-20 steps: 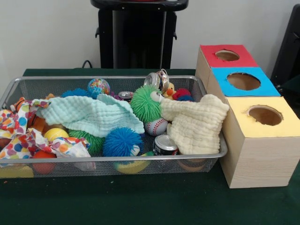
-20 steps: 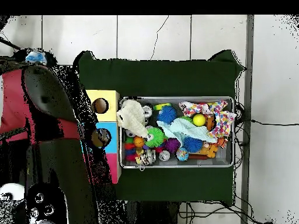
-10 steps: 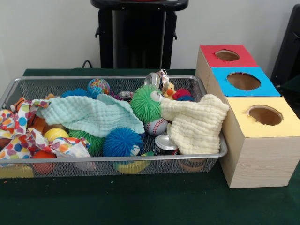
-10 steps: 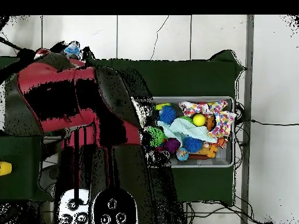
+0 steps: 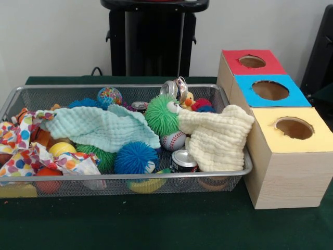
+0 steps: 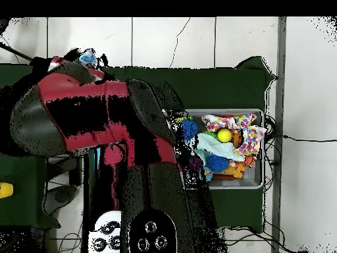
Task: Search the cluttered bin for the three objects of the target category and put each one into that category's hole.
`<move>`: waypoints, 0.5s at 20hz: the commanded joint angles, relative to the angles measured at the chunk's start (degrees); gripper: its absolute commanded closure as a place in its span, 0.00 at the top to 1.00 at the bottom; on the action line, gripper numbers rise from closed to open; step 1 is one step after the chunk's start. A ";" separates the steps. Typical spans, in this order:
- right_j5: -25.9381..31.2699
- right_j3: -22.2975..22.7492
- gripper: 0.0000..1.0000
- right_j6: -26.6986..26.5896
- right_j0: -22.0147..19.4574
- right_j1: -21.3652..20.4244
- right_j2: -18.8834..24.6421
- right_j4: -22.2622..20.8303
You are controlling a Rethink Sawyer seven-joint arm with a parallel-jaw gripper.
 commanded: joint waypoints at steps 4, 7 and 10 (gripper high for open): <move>1.32 7.41 0.00 -10.63 0.18 0.97 6.16 -4.93; 1.62 7.21 0.00 -10.01 0.20 0.97 6.32 -5.28; 1.44 7.65 0.00 -10.07 -0.07 0.67 6.84 -5.77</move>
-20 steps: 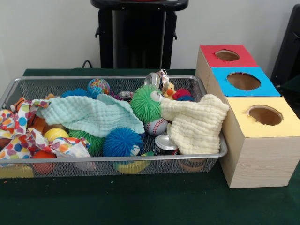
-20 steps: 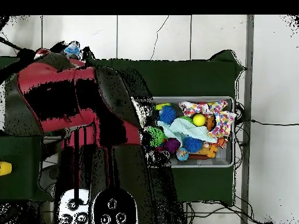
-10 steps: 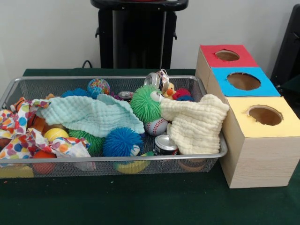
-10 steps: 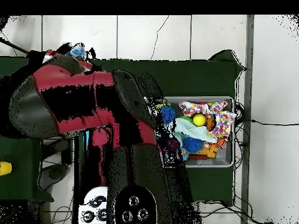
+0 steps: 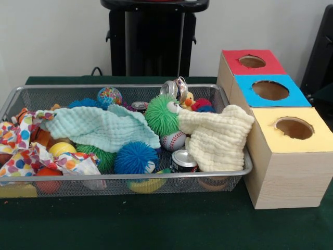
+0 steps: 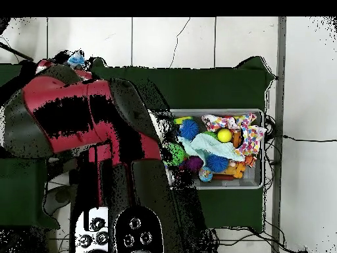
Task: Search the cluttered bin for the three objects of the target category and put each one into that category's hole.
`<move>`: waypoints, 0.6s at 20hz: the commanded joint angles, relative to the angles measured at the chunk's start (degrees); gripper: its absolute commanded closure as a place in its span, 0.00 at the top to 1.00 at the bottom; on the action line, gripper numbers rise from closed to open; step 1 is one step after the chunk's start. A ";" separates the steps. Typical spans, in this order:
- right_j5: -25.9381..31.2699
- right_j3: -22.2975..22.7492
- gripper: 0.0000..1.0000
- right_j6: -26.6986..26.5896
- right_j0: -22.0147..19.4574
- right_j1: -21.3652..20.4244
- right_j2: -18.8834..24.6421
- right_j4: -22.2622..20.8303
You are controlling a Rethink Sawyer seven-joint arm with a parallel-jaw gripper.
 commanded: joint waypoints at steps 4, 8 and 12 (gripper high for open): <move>2.13 7.06 0.00 -9.71 -0.33 0.81 4.75 -4.87; 2.57 6.75 0.00 -9.22 -0.09 0.89 4.92 -5.62; 2.93 6.60 0.00 -8.61 -0.14 0.74 5.21 -5.81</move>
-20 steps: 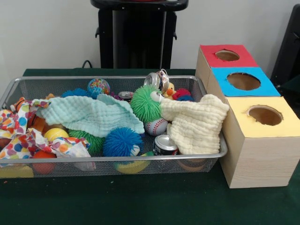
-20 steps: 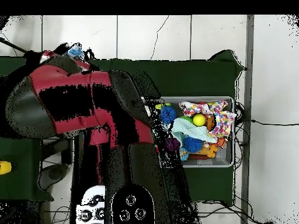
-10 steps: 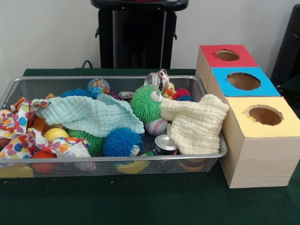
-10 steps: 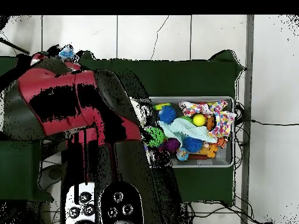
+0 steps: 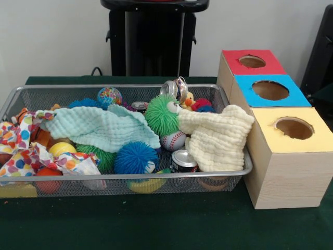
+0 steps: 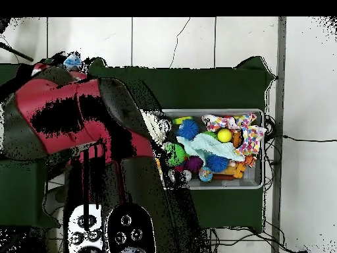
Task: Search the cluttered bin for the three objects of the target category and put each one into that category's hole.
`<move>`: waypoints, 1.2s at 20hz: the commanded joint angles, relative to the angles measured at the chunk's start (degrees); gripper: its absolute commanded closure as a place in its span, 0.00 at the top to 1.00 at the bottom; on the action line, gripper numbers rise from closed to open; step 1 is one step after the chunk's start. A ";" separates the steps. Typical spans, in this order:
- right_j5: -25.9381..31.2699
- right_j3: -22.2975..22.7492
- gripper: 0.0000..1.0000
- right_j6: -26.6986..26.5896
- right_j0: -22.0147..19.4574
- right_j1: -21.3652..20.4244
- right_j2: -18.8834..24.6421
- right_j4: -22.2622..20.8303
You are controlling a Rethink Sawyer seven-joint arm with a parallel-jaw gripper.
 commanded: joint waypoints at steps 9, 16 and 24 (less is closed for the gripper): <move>2.08 9.99 0.00 -13.04 -4.79 -1.14 6.76 -1.09; 1.03 14.44 0.00 -19.85 -12.86 -3.31 13.32 -0.72; 0.73 15.92 0.00 -17.03 -15.37 -3.81 16.89 -2.88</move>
